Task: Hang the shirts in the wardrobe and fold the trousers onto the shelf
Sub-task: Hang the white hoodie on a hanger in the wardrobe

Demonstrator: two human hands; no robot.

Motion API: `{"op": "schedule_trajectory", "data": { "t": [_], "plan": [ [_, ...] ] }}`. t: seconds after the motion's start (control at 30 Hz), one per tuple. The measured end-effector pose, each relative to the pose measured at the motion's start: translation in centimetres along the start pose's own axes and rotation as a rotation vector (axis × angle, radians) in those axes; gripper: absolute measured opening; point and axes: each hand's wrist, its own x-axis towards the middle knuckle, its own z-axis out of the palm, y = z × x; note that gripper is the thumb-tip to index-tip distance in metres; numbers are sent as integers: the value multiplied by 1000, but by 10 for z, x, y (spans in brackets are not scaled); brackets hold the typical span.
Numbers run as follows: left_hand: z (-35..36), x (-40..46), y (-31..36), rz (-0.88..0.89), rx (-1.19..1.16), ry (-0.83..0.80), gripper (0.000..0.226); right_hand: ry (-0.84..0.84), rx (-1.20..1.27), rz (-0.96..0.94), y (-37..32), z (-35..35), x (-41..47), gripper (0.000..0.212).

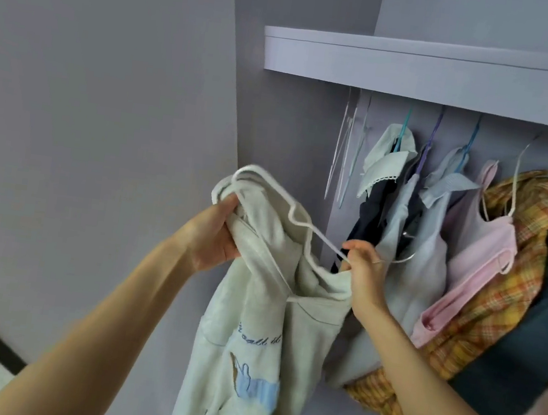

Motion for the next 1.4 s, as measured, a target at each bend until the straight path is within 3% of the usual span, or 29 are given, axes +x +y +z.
{"op": "schedule_trajectory", "data": {
  "t": [0.1, 0.2, 0.33, 0.4, 0.47, 0.53, 0.6, 0.7, 0.83, 1.0, 1.1, 1.23, 1.4],
  "plan": [
    [-3, -6, 12, 82, 174, 220, 24, 1, -183, -70, 10, 7, -7, 26],
    [-15, -11, 7, 113, 341, 396, 22, 33, -284, -113, 12, 6, -3, 19],
    [-32, -15, 0, -15, 886, 535, 28, 5, -333, -224, 11, 10, -10, 19],
    [-35, -16, -5, -77, 731, 471, 29, -34, -328, -228, 13, 10, -13, 13],
    [-35, -16, -9, -108, 316, 340, 27, -42, -289, -179, 12, 10, -14, 10],
    [-34, -13, -12, -145, 112, 293, 30, 9, -202, -93, 11, 7, -10, 35],
    [-26, -8, -14, -180, 84, 296, 34, 68, -103, -21, 6, 5, -6, 48],
    [-7, -2, -14, -182, 180, 236, 37, 126, -25, -71, 2, 5, -5, 37],
    [3, -4, -17, -216, 484, 90, 35, 343, 100, -107, -11, 0, 5, 46],
    [5, 0, -31, -165, 1024, 321, 17, 396, 402, 43, -20, -10, 11, 36],
    [10, 5, -29, -168, 698, 440, 29, 329, 372, 12, -14, -13, 7, 35],
    [16, 7, -15, -94, 307, 322, 33, 136, -59, -233, 6, -13, -2, 43],
    [14, 7, 6, -43, 111, 238, 22, 44, -197, -190, 16, -11, -2, 30]
  ]
}}
